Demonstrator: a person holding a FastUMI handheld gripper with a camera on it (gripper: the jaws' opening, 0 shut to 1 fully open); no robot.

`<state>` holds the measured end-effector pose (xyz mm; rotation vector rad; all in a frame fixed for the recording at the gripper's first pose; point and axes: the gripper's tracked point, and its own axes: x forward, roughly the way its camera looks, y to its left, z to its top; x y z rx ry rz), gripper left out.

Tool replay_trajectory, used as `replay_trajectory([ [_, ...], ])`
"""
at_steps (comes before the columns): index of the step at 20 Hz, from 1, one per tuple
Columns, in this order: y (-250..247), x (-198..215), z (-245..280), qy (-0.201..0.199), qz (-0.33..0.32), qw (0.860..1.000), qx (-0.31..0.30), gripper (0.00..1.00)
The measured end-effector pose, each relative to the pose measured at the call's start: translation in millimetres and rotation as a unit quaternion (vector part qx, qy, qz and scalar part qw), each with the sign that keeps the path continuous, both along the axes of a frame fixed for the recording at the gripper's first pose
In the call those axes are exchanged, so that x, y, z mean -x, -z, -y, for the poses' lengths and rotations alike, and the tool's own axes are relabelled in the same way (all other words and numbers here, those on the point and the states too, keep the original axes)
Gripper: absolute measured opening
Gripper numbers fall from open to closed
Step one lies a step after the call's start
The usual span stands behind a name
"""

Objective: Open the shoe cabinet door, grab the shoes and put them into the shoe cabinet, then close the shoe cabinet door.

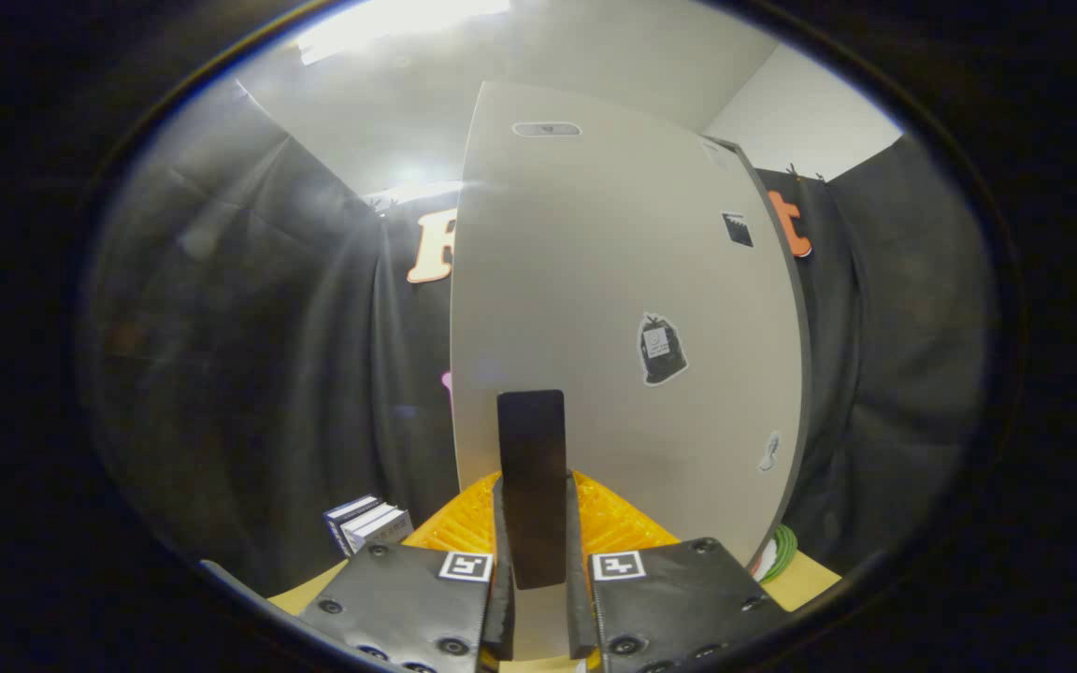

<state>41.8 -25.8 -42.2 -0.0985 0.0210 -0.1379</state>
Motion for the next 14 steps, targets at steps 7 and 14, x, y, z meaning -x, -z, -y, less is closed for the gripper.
replay_trajectory([
  [7,-6,29,12,-0.021,-0.002,1.0,-0.005,0.24],
  [14,-9,43,18,-0.056,-0.007,0.998,-0.016,0.24],
])
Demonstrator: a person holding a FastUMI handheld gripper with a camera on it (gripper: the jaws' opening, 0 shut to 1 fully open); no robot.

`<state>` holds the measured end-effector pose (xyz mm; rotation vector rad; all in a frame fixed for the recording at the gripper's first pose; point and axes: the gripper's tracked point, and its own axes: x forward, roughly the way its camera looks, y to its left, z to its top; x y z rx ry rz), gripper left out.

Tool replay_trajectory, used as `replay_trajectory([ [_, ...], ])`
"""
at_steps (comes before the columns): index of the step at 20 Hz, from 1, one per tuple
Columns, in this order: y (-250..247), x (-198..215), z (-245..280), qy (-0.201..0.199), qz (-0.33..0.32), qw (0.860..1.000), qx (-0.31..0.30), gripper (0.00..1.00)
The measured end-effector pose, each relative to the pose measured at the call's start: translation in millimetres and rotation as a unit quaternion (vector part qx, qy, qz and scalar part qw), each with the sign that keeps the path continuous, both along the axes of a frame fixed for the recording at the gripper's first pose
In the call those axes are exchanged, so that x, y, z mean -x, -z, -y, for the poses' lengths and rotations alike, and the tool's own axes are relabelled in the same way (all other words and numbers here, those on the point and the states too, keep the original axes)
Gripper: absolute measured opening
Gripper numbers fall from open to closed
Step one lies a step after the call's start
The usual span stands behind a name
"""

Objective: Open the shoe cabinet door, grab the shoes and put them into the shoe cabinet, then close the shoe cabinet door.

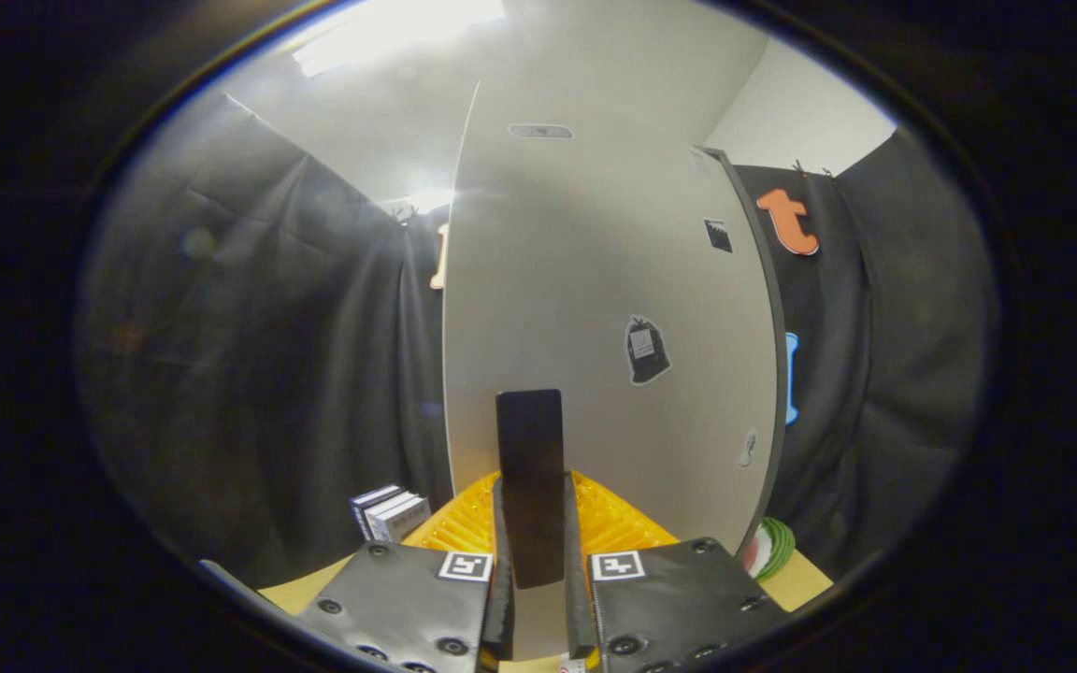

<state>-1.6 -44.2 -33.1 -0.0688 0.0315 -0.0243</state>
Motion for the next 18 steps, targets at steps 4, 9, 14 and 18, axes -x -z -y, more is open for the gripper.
replay_trajectory([
  [4,-3,10,7,-0.018,-0.002,1.0,-0.013,0.24],
  [9,-6,20,20,-0.037,-0.004,0.999,-0.028,0.24],
  [14,-11,36,37,-0.051,-0.004,0.998,-0.037,0.24],
  [18,-15,49,49,-0.054,0.005,0.997,-0.049,0.23],
])
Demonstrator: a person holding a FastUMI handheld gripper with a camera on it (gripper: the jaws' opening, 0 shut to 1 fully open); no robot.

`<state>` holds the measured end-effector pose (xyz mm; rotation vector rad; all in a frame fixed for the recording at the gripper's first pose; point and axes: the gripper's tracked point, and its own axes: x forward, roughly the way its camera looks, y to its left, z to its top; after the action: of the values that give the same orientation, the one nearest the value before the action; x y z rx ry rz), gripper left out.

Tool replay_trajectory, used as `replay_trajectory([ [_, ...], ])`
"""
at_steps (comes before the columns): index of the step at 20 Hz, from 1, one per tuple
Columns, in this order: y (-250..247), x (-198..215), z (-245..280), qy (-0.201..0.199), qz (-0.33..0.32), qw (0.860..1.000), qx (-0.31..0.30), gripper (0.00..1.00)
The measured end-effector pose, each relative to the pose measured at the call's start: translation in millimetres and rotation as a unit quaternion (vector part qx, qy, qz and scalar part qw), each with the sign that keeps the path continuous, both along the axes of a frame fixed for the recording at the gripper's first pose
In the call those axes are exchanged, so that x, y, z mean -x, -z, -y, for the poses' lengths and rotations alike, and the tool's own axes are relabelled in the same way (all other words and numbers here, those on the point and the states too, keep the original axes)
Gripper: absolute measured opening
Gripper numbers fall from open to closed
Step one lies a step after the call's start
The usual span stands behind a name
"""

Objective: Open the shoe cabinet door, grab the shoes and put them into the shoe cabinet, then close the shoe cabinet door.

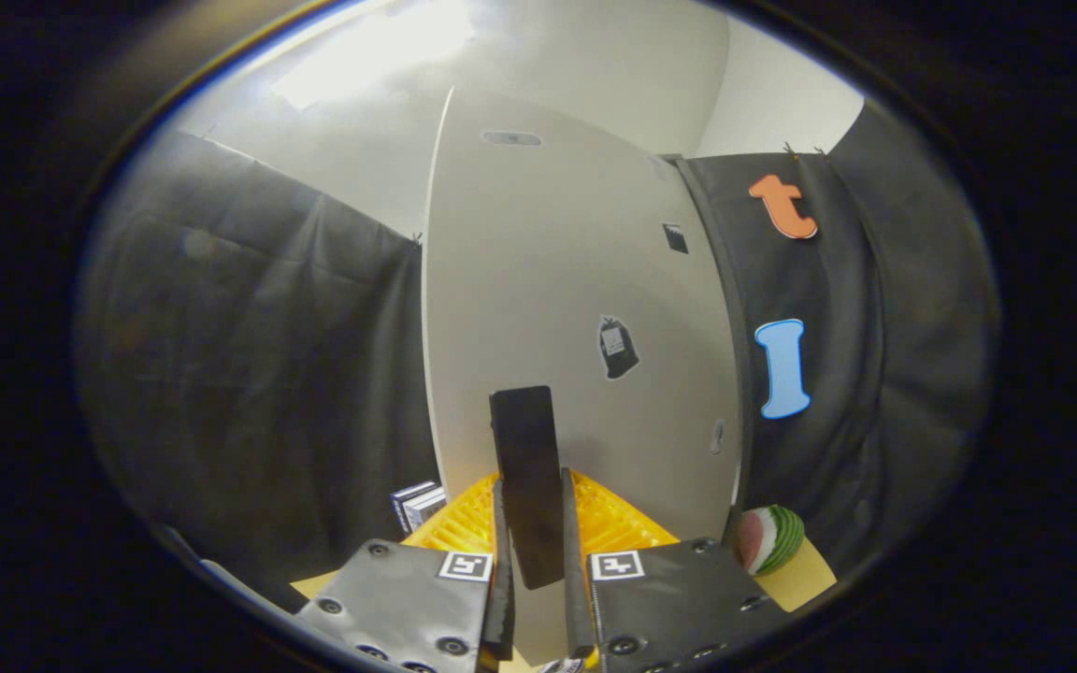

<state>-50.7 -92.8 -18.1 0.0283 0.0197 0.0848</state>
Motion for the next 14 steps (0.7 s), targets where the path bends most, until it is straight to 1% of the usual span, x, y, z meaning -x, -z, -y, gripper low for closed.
replay_trajectory([
  [8,-7,36,37,0.011,-0.001,1.0,-0.003,0.23],
  [12,-14,54,57,0.029,0.006,1.0,0.008,0.23],
  [14,-16,60,68,0.045,0.009,0.999,0.01,0.22],
])
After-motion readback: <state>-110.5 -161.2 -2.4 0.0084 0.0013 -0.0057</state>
